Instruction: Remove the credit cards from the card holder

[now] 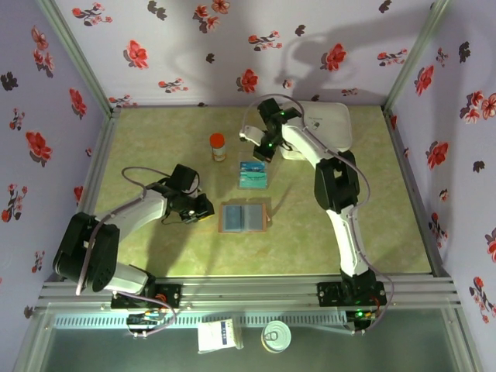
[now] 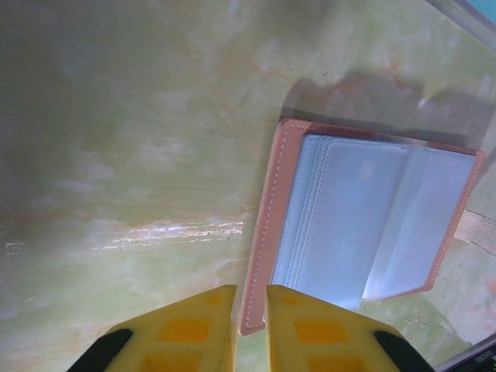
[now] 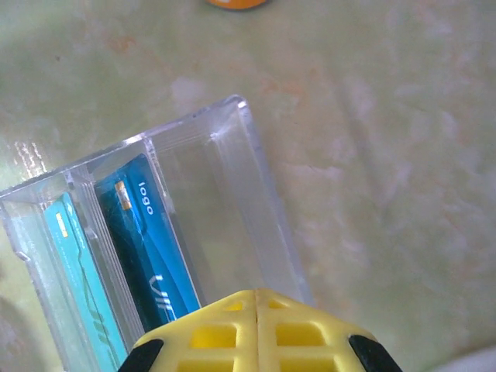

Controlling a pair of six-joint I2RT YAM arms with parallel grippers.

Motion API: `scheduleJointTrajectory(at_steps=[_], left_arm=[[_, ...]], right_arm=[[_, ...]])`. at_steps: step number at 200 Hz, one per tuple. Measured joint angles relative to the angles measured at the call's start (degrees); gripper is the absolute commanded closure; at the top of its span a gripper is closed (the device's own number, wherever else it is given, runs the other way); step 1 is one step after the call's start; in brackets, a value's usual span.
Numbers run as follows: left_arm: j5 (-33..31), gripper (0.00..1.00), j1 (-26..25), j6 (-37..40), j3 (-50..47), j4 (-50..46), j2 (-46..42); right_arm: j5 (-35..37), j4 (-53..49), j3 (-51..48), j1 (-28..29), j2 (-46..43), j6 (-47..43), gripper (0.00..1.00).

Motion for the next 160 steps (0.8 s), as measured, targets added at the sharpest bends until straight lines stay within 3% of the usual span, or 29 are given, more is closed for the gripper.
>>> scheduleJointTrajectory(at_steps=[64, 117, 160], left_arm=[[1.2, 0.9, -1.1, 0.0, 2.9, 2.2, 4.9], [1.7, 0.93, -3.1, 0.0, 4.3, 3.6, 8.6], [1.8, 0.96, -4.5, 0.0, 4.9, 4.0, 10.6]], right_arm=[[7.4, 11.7, -16.6, 4.8, -16.4, 15.1, 0.87], [9.4, 20.6, -32.0, 9.8, -25.1, 40.2, 0.88], [6.3, 28.6, -47.2, 11.8, -30.8, 61.6, 0.91]])
